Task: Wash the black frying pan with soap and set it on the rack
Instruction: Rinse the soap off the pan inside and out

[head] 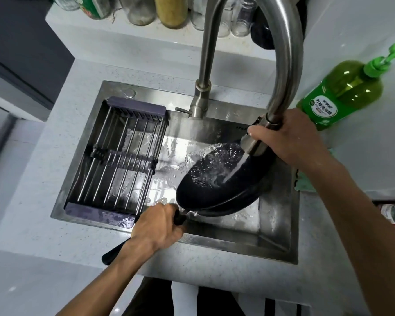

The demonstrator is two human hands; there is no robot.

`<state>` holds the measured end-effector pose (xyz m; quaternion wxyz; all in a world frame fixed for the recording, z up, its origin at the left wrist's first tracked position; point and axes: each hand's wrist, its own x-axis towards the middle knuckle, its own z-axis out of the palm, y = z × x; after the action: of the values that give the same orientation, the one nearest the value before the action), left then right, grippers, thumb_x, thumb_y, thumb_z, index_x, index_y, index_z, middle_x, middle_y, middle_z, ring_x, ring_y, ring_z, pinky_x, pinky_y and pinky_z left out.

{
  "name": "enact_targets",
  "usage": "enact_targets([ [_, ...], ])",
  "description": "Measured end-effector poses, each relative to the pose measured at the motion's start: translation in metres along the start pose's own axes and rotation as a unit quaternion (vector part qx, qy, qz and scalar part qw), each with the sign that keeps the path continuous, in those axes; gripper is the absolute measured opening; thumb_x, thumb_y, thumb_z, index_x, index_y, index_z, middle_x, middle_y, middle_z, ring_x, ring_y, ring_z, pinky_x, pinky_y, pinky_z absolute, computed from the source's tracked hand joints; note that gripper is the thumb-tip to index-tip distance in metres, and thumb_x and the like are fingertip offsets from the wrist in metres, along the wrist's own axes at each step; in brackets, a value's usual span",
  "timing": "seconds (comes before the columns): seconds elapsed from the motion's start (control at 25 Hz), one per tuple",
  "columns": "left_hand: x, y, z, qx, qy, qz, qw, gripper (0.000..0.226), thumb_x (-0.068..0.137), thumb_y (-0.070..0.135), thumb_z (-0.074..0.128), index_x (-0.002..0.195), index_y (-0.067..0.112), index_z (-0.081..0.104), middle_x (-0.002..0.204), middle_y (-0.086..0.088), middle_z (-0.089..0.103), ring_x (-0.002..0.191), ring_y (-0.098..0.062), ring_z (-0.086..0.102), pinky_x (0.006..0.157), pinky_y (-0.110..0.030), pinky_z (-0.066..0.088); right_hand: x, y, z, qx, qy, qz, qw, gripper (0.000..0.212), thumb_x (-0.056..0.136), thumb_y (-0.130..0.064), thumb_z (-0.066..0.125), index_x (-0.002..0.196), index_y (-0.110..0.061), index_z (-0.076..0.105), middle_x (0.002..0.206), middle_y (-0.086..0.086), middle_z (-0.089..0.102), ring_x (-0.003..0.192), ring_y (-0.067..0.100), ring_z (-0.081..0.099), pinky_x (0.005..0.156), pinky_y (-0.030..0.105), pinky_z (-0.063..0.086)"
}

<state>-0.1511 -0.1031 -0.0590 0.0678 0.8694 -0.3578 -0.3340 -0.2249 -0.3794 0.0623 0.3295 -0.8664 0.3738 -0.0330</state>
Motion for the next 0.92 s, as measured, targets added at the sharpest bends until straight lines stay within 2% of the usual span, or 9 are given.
enact_targets([
  [0.16, -0.036, -0.023, -0.005, -0.004, -0.011, 0.033, 0.999, 0.017, 0.079, 0.041, 0.061, 0.092, 0.030, 0.064, 0.080, 0.009, 0.069, 0.069, -0.011, 0.065, 0.061, -0.015, 0.044, 0.003, 0.001, -0.013, -0.009, 0.008, 0.001, 1.000, 0.039, 0.086, -0.037, 0.071, 0.056, -0.015, 0.057, 0.055, -0.002, 0.057, 0.057, 0.015, 0.055, 0.054, 0.027, 0.035],
  [0.24, -0.052, -0.037, -0.010, -0.014, -0.005, 0.039, 0.999, 0.017, 0.074, 0.040, 0.059, 0.089, 0.033, 0.062, 0.074, 0.010, 0.068, 0.068, -0.013, 0.064, 0.058, -0.019, 0.043, 0.004, 0.004, -0.015, -0.008, 0.015, 0.001, 1.000, 0.036, 0.086, -0.037, 0.071, 0.060, -0.015, 0.060, 0.060, -0.001, 0.061, 0.061, 0.014, 0.058, 0.055, 0.025, 0.036],
  [0.4, -0.087, -0.067, -0.025, -0.060, 0.008, 0.010, 0.998, 0.013, 0.072, 0.044, 0.058, 0.073, 0.032, 0.054, 0.060, 0.004, 0.054, 0.053, -0.010, 0.048, 0.053, -0.020, 0.039, 0.009, 0.004, -0.015, 0.018, 0.011, 0.001, 1.000, 0.026, 0.084, -0.039, 0.073, 0.066, -0.020, 0.068, 0.067, 0.000, 0.067, 0.067, 0.018, 0.065, 0.060, 0.027, 0.041],
  [0.52, -0.101, -0.065, -0.041, -0.154, 0.024, -0.008, 0.988, 0.027, 0.076, 0.032, 0.069, 0.056, 0.027, 0.052, 0.050, 0.008, 0.045, 0.047, -0.005, 0.039, 0.048, -0.012, 0.029, 0.002, -0.003, -0.013, 0.042, 0.008, -0.007, 0.999, 0.025, 0.087, -0.031, 0.073, 0.066, -0.021, 0.064, 0.063, -0.005, 0.063, 0.056, 0.004, 0.064, 0.048, 0.018, 0.041],
  [0.6, -0.105, -0.064, -0.046, -0.271, 0.019, -0.057, 0.961, 0.035, 0.077, 0.015, 0.073, 0.049, 0.018, 0.052, 0.043, 0.012, 0.042, 0.042, 0.001, 0.039, 0.048, -0.009, 0.030, -0.002, -0.004, -0.009, 0.059, -0.006, -0.016, 0.998, 0.022, 0.091, -0.021, 0.070, 0.071, -0.013, 0.064, 0.061, -0.006, 0.059, 0.044, -0.007, 0.059, 0.039, 0.006, 0.036],
  [0.68, -0.110, -0.068, -0.047, -0.317, 0.006, -0.070, 0.946, 0.032, 0.075, 0.015, 0.074, 0.054, 0.008, 0.052, 0.049, 0.009, 0.039, 0.047, -0.003, 0.037, 0.046, -0.019, 0.033, -0.004, -0.004, -0.005, 0.053, -0.014, -0.027, 0.998, 0.019, 0.092, -0.018, 0.069, 0.077, -0.007, 0.067, 0.061, -0.005, 0.059, 0.043, -0.010, 0.057, 0.040, 0.005, 0.036],
  [0.76, -0.118, -0.077, -0.050, -0.346, 0.017, -0.089, 0.934, 0.028, 0.076, 0.014, 0.074, 0.059, 0.008, 0.053, 0.052, 0.002, 0.041, 0.050, -0.011, 0.040, 0.044, -0.026, 0.034, -0.005, -0.004, -0.003, 0.052, -0.004, -0.029, 0.998, 0.022, 0.091, -0.022, 0.070, 0.077, -0.005, 0.068, 0.063, -0.001, 0.062, 0.051, -0.001, 0.063, 0.045, 0.011, 0.040],
  [0.84, -0.127, -0.094, -0.057, -0.361, 0.045, -0.113, 0.925, 0.027, 0.078, 0.009, 0.074, 0.061, 0.005, 0.053, 0.052, -0.001, 0.045, 0.049, -0.015, 0.042, 0.044, -0.028, 0.035, -0.006, -0.003, 0.001, 0.057, -0.001, -0.027, 0.998, 0.025, 0.090, -0.025, 0.071, 0.075, -0.005, 0.068, 0.065, 0.008, 0.066, 0.061, 0.021, 0.066, 0.052, 0.024, 0.043],
  [0.92, -0.132, -0.112, -0.068, -0.373, 0.083, -0.129, 0.915, 0.024, 0.079, 0.006, 0.074, 0.066, -0.002, 0.056, 0.052, -0.004, 0.047, 0.049, -0.018, 0.042, 0.044, -0.028, 0.035, -0.011, -0.009, 0.007, 0.074, -0.014, -0.025, 0.997, 0.026, 0.091, -0.024, 0.070, 0.074, -0.005, 0.068, 0.064, 0.010, 0.065, 0.059, 0.024, 0.062, 0.052, 0.027, 0.040],
])
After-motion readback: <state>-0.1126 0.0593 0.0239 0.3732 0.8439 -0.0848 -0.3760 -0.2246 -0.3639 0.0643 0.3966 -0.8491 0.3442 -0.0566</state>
